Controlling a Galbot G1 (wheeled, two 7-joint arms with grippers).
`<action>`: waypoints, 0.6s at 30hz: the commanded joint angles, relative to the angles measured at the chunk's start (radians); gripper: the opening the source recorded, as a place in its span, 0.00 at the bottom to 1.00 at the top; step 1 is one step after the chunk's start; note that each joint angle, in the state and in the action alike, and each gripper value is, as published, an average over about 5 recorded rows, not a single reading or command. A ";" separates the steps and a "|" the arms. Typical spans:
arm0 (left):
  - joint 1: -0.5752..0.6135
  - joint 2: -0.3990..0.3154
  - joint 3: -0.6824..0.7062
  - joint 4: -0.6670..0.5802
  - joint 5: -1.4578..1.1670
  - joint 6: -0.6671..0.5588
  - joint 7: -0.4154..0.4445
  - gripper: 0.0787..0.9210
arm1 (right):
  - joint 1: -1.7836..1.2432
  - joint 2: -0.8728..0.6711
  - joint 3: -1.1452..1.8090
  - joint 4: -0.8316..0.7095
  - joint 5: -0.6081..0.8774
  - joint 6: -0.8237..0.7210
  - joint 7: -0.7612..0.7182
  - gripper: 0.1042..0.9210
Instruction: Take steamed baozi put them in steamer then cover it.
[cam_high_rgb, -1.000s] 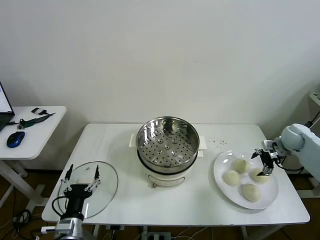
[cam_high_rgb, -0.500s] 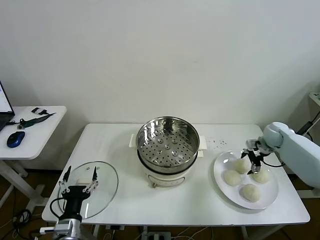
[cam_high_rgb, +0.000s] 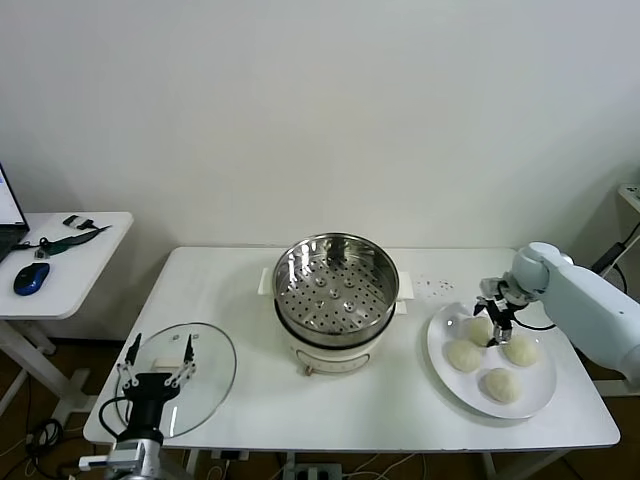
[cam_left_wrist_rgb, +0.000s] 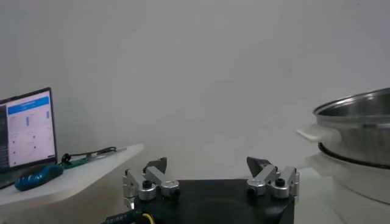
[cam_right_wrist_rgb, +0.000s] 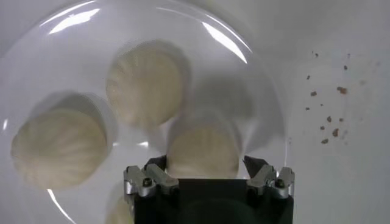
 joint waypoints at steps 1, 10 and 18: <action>0.002 -0.001 -0.002 0.003 -0.001 -0.002 -0.001 0.88 | 0.004 0.014 0.006 -0.014 -0.014 0.022 -0.014 0.76; 0.017 -0.005 -0.008 -0.005 -0.005 -0.006 -0.003 0.88 | 0.060 -0.007 -0.003 0.013 0.010 0.090 -0.060 0.73; 0.027 0.000 -0.008 -0.008 -0.008 -0.011 -0.002 0.88 | 0.392 -0.001 -0.234 0.148 0.068 0.251 -0.149 0.75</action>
